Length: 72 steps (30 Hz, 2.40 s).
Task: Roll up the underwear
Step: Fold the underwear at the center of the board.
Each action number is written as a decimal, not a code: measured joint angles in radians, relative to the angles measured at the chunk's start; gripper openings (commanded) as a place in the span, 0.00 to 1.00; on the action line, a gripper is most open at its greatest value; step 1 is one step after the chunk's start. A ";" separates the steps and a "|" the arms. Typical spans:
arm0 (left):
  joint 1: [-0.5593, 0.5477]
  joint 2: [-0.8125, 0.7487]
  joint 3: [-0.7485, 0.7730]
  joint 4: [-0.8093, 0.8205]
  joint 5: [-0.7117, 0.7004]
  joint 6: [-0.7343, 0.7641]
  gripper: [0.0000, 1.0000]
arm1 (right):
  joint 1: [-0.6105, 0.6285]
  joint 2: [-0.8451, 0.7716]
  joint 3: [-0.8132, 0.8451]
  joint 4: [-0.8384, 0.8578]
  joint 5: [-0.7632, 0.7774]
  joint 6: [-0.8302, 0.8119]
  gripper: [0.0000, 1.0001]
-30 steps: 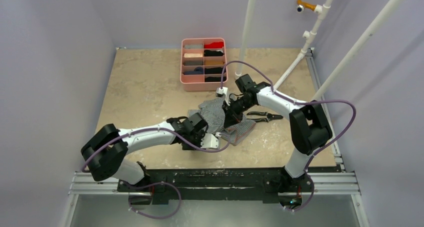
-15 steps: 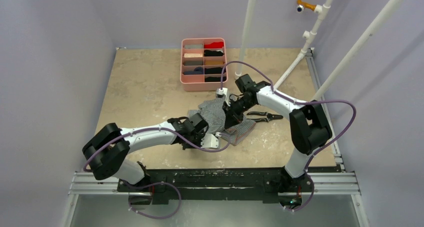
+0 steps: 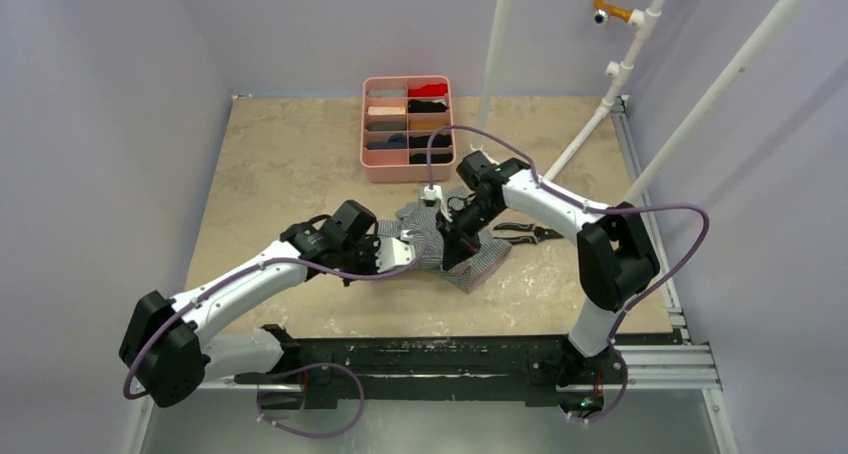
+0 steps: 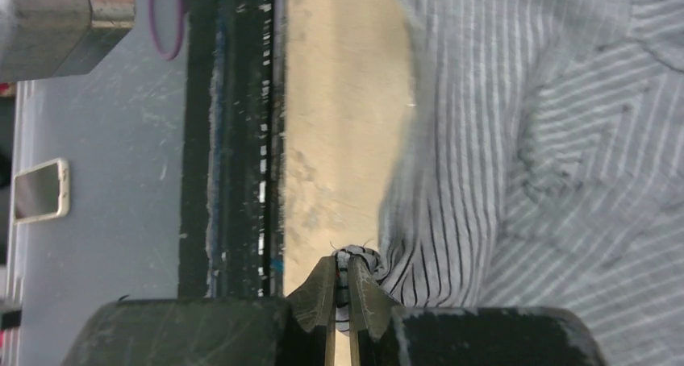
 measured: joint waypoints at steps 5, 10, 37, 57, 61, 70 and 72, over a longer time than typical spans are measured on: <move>0.024 -0.095 0.013 -0.087 0.013 -0.008 0.00 | 0.132 0.042 0.048 -0.054 -0.048 -0.039 0.00; 0.084 -0.256 0.013 -0.165 -0.019 0.000 0.00 | 0.185 0.124 0.133 -0.150 -0.132 -0.109 0.00; 0.172 -0.074 0.249 -0.290 -0.049 0.201 0.00 | 0.023 0.036 0.150 -0.104 -0.245 -0.027 0.00; 0.177 0.489 0.665 -0.250 0.054 0.280 0.00 | -0.203 0.146 0.038 -0.098 -0.177 -0.113 0.00; 0.177 0.555 0.681 -0.232 0.059 0.279 0.00 | -0.240 0.211 0.058 -0.129 -0.156 -0.163 0.00; 0.177 0.632 0.688 -0.182 0.053 0.267 0.00 | -0.270 0.295 0.101 -0.143 -0.110 -0.208 0.05; 0.177 0.641 0.688 -0.174 0.047 0.261 0.00 | -0.271 0.305 0.112 -0.143 -0.100 -0.212 0.07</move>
